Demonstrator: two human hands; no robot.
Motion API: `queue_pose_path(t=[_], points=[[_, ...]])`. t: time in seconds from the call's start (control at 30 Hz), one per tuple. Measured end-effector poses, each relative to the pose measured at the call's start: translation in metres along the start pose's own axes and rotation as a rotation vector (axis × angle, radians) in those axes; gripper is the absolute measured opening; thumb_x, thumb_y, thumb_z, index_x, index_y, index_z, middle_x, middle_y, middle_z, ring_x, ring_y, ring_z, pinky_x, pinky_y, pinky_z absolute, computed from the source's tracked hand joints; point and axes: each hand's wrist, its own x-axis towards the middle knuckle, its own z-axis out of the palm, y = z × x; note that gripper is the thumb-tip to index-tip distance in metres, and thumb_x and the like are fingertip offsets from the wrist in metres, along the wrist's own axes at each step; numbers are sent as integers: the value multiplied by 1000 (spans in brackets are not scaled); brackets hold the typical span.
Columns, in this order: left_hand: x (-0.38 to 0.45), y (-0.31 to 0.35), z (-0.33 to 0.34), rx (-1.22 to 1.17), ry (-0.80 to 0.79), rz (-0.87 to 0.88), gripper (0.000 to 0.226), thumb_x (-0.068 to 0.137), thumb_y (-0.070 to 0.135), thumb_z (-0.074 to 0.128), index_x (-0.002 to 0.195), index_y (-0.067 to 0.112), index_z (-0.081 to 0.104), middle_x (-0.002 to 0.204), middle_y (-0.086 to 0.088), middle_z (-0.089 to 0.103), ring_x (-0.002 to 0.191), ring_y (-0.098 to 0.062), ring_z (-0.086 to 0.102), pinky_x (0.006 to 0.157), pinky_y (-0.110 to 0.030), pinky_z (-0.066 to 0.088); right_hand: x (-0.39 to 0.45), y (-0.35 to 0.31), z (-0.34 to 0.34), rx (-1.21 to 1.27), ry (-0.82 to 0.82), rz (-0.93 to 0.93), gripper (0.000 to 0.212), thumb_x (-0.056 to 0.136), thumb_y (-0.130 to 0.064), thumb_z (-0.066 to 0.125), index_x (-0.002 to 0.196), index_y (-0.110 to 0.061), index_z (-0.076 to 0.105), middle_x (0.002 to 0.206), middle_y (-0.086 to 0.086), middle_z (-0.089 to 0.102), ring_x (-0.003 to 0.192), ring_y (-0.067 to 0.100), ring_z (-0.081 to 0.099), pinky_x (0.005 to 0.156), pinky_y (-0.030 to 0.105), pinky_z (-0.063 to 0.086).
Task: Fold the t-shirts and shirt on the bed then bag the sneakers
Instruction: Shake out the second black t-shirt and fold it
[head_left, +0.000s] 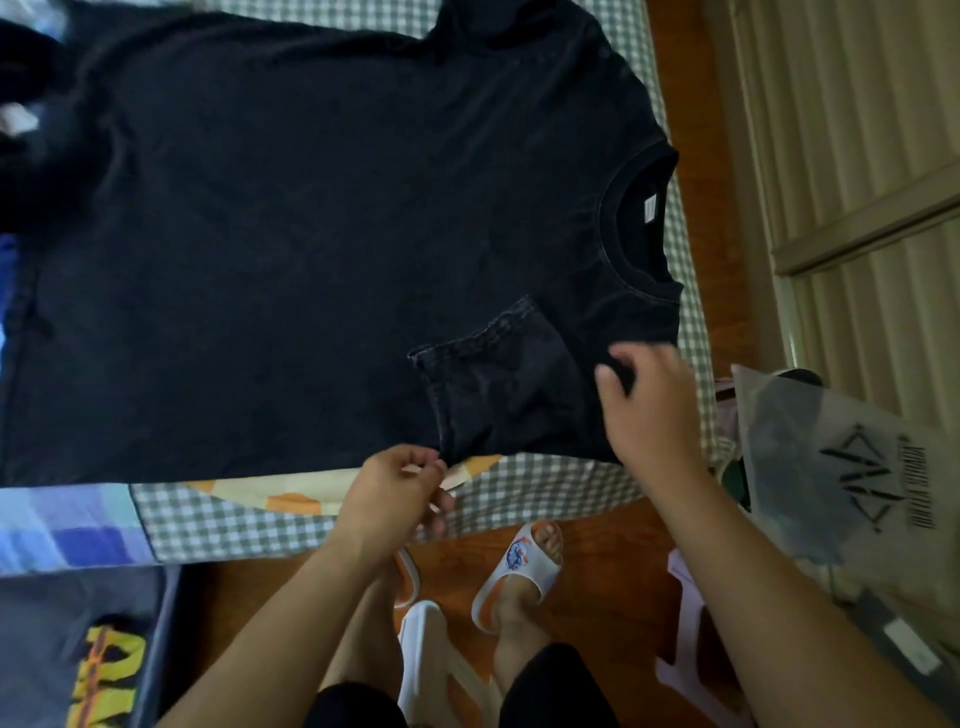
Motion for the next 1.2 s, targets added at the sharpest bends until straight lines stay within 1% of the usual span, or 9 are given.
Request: queue_pose_path(t=[0.13,0.2,0.3,0.6,0.7,0.8,0.9,1.07,1.2], points=[[6,2,0,248,34,61,17,101,30,62,93,15,68,67,-8,73,47,-15,62,40,-16,40,46,-37,21,87,-166,19,45,98,-39,61,136,-17,56,115,-2,60,114,20,53,95,36,46],[8,-3,1,285,70,67,19,101,29,61,89,18,69,62,-6,71,45,-12,61,39,-16,39,59,-44,29,144,-217,82,28,96,-36,65,120,-20,65,97,-7,62,101,18,61,87,35,51],[12,-6,0,248,123,44,21,102,24,58,85,18,70,58,-5,67,43,-12,60,39,-18,40,71,-44,30,227,-51,64,7,98,-27,63,96,-21,65,93,-4,63,91,18,62,78,31,47],[12,1,1,189,149,28,25,99,36,63,88,15,69,60,-7,67,41,-11,55,39,-18,40,52,-19,20,228,-138,136,40,100,-39,59,133,-16,58,98,-7,62,90,10,56,79,26,40],[16,4,2,133,165,-22,28,98,36,65,86,11,68,55,-3,63,46,-14,57,47,-26,48,30,-6,24,45,-192,140,34,100,-38,59,127,-17,57,103,-3,62,89,13,55,70,28,39],[32,16,3,222,274,24,35,95,49,63,88,15,64,69,1,69,66,-20,68,61,-34,53,26,4,28,73,-157,184,17,101,-31,59,109,-16,60,85,-10,56,77,10,56,57,23,35],[60,37,5,285,315,99,36,93,57,61,100,23,54,87,3,66,74,-22,68,68,-37,55,26,7,28,139,-107,177,22,100,-33,60,115,-17,62,87,-11,57,79,9,56,65,25,42],[105,66,2,71,372,48,26,93,35,69,80,16,60,73,-7,67,58,-26,65,67,-50,63,7,17,26,50,-102,132,29,102,-31,57,127,-17,59,103,-3,62,94,17,60,73,29,41],[89,70,-6,149,394,126,30,95,51,61,99,21,56,84,-5,68,66,-25,67,70,-47,60,-12,36,24,100,41,126,20,101,-29,57,115,-16,63,96,-6,59,88,13,58,69,24,40]])
